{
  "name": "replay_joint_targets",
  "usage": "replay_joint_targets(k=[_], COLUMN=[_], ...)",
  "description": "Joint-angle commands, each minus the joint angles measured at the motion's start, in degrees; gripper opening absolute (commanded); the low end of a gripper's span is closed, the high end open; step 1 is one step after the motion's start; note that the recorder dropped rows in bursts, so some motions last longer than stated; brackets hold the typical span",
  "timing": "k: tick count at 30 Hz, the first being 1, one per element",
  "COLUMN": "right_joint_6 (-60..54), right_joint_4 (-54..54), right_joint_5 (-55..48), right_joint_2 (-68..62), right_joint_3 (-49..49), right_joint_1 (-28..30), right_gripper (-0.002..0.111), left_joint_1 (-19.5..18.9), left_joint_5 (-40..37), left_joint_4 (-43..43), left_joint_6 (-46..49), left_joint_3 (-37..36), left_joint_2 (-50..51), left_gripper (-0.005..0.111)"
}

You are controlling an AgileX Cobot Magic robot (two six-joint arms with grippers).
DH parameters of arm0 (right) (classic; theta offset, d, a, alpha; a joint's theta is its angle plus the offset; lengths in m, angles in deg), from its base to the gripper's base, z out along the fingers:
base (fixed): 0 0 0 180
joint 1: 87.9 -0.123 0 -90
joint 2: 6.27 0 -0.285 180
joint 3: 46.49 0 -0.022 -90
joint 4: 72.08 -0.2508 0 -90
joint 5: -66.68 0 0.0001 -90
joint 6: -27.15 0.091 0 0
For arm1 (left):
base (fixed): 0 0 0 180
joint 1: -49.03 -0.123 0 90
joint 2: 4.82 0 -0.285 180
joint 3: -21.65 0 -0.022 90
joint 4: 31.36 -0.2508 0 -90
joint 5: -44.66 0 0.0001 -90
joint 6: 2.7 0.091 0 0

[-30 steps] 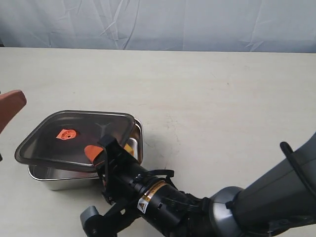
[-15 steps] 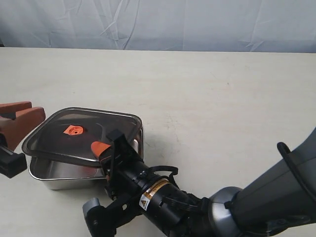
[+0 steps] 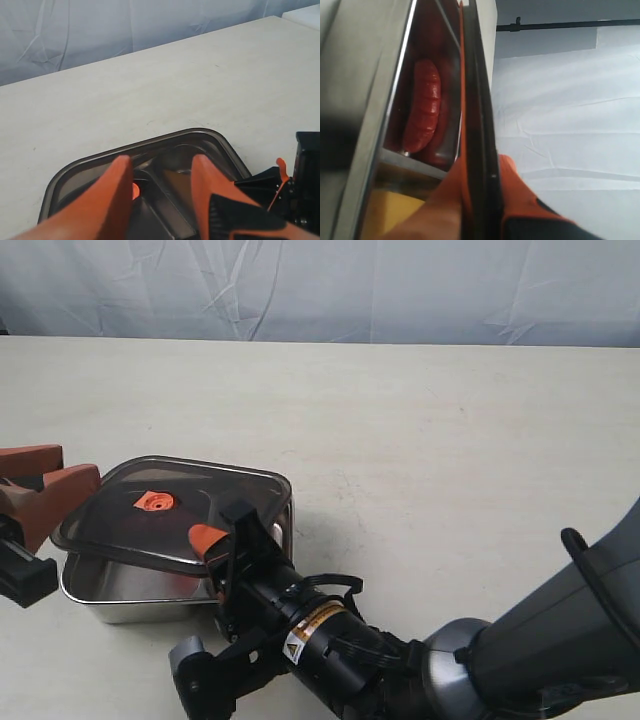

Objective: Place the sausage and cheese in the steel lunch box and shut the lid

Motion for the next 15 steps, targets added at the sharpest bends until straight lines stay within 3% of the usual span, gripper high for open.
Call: replay_joint_targets(k=[1, 15], right_joint_6=[0.9, 1.9], right_joint_4=[-4.5, -13.9], right_joint_5=[-0.6, 2.7], right_joint_2=[-0.3, -0.3], right_joint_3=[0.3, 0.3], right_joint_1=[0.5, -4.8], right_gripper=[-0.001, -0.001], left_joint_1=[0.2, 0.2], left_joint_5=[-1.1, -1.9], left_joint_4=[0.3, 0.3], left_joint_6=[0.0, 0.1], left_joint_3=[-0.2, -0.2], left_joint_2=[0.1, 0.1], left_gripper=[0.039, 0.039])
